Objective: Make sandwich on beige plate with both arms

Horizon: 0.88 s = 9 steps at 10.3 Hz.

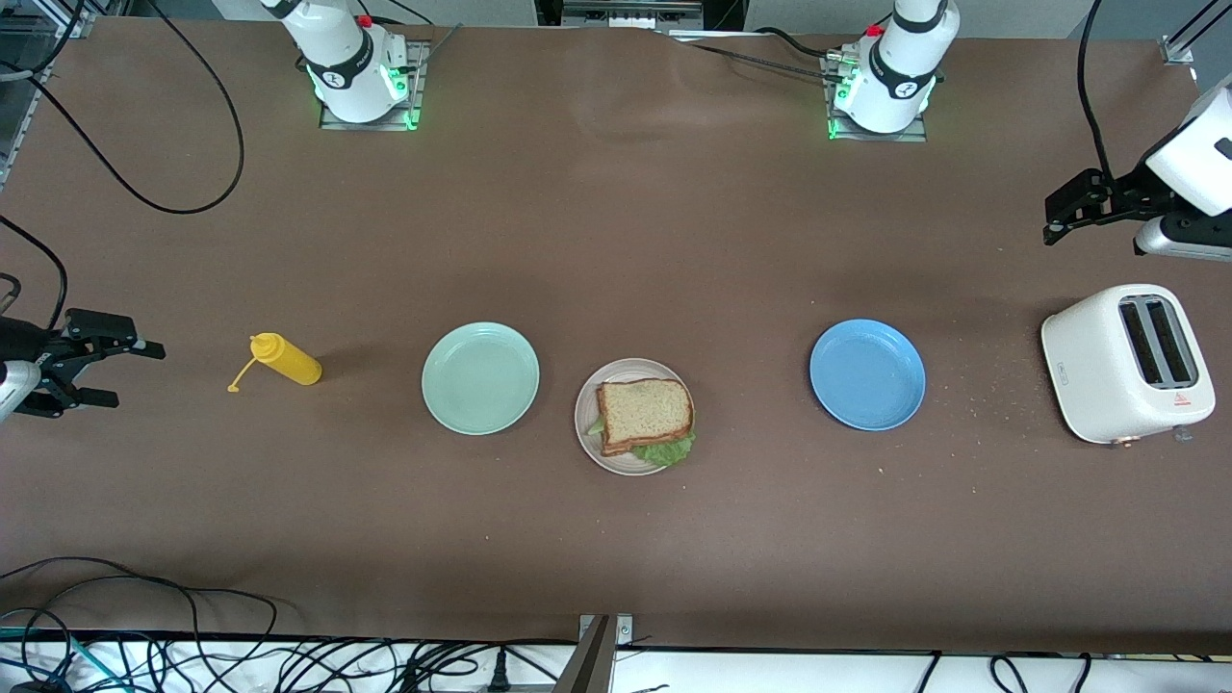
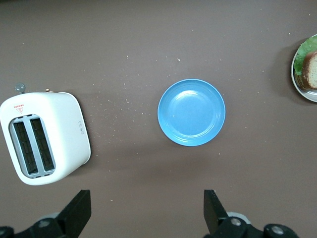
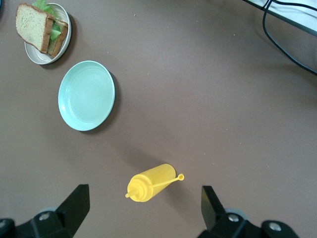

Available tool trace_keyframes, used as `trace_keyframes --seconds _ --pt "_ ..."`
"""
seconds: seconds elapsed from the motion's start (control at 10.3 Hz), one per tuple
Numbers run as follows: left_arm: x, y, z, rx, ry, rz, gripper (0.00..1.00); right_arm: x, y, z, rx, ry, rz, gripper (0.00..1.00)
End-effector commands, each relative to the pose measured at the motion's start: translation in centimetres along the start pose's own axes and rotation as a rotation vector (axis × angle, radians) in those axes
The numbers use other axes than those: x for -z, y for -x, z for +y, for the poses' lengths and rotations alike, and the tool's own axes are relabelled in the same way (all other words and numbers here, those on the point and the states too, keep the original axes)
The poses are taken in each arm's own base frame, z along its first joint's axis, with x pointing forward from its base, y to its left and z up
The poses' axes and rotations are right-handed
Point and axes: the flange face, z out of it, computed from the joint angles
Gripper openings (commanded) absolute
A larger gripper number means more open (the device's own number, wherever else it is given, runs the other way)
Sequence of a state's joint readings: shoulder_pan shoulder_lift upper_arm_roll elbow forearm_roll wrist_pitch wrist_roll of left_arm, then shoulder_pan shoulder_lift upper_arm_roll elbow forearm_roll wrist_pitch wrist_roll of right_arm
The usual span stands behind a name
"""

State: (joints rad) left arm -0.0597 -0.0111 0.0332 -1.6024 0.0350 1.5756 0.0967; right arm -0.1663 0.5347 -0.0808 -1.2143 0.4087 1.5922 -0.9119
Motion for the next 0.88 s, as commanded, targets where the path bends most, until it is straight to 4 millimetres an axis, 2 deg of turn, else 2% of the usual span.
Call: trace_keyframes --seconds 0.0,0.2,0.78 --pt "0.6 -0.6 -0.2 0.002 -0.006 -0.013 1.0 0.3 -0.3 -0.3 -0.003 0.017 -0.013 1.0" --pt "0.3 -0.6 -1.2 0.023 0.031 -0.014 1.0 0.4 -0.2 -0.2 -0.004 0.018 -0.011 1.0" --pt "-0.5 -1.2 -0.2 0.003 0.035 -0.029 1.0 0.5 0.1 0.1 -0.002 0.016 -0.01 1.0"
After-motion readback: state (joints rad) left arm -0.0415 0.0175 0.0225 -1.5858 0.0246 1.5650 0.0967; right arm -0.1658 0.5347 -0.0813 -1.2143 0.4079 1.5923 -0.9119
